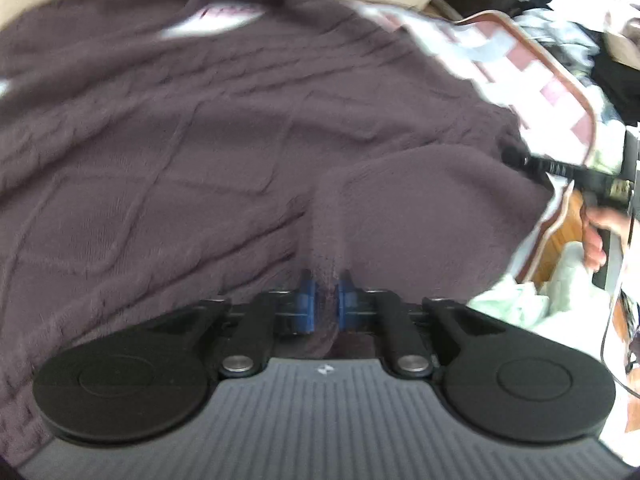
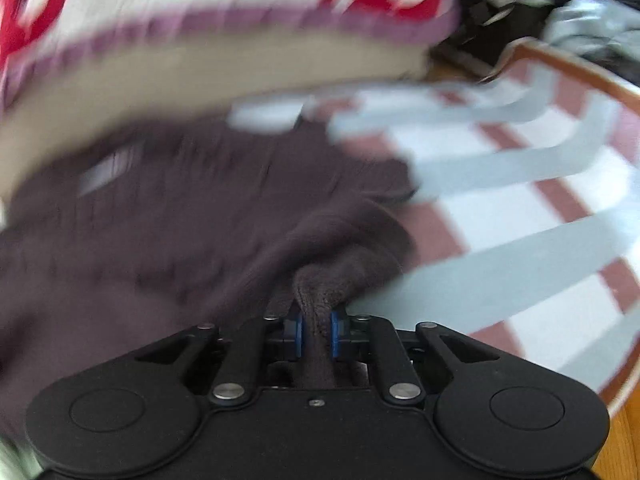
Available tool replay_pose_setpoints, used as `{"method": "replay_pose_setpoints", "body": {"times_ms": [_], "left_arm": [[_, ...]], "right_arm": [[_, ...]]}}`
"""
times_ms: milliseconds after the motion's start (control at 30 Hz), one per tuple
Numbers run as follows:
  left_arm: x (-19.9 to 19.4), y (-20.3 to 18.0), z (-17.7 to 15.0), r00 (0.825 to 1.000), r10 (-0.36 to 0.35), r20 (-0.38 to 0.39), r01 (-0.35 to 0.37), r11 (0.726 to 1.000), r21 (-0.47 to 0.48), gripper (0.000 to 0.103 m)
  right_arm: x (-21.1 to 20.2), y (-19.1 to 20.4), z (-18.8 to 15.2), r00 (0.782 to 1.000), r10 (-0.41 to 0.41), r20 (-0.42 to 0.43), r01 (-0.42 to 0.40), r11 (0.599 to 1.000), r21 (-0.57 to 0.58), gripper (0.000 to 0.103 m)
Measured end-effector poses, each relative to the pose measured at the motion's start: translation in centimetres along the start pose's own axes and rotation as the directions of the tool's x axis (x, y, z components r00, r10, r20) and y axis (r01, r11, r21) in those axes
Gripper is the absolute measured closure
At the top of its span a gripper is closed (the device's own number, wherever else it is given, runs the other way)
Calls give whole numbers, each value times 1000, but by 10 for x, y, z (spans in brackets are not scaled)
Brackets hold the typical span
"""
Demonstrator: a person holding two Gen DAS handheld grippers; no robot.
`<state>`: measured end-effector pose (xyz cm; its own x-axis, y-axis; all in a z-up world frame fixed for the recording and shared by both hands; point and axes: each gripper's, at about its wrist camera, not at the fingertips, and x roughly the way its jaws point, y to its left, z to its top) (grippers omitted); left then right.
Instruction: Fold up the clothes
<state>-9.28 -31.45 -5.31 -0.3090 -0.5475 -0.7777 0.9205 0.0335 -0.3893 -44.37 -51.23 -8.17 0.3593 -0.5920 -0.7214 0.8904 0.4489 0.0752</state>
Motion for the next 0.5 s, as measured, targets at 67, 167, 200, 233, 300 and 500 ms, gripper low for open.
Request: {"method": "replay_pose_setpoints", "body": {"times_ms": [67, 167, 200, 233, 300, 500], "left_arm": [[-25, -6, 3, 996, -57, 67, 56, 998, 14, 94], [-50, -3, 8, 973, -200, 119, 206, 978, -38, 94], [-51, -2, 7, 966, -234, 113, 241, 969, -55, 94], [-51, -5, 6, 963, -244, 110, 250, 967, -43, 94], [-51, -15, 1, 966, -236, 107, 235, 972, 22, 94], [-55, -35, -5, 959, -258, 118, 246, 963, 108, 94]], "right_arm": [[-20, -5, 5, 998, -61, 24, 61, 998, -8, 91], [-7, -11, 0, 988, -128, -86, 124, 991, -47, 91], [-1, -13, -2, 981, -150, -122, 144, 988, -59, 92], [11, -14, -6, 972, -172, -158, 164, 984, -65, 92], [26, -15, -11, 964, -188, -190, 183, 982, -42, 92], [20, -33, -4, 975, -108, -193, 129, 987, 99, 69]]}}
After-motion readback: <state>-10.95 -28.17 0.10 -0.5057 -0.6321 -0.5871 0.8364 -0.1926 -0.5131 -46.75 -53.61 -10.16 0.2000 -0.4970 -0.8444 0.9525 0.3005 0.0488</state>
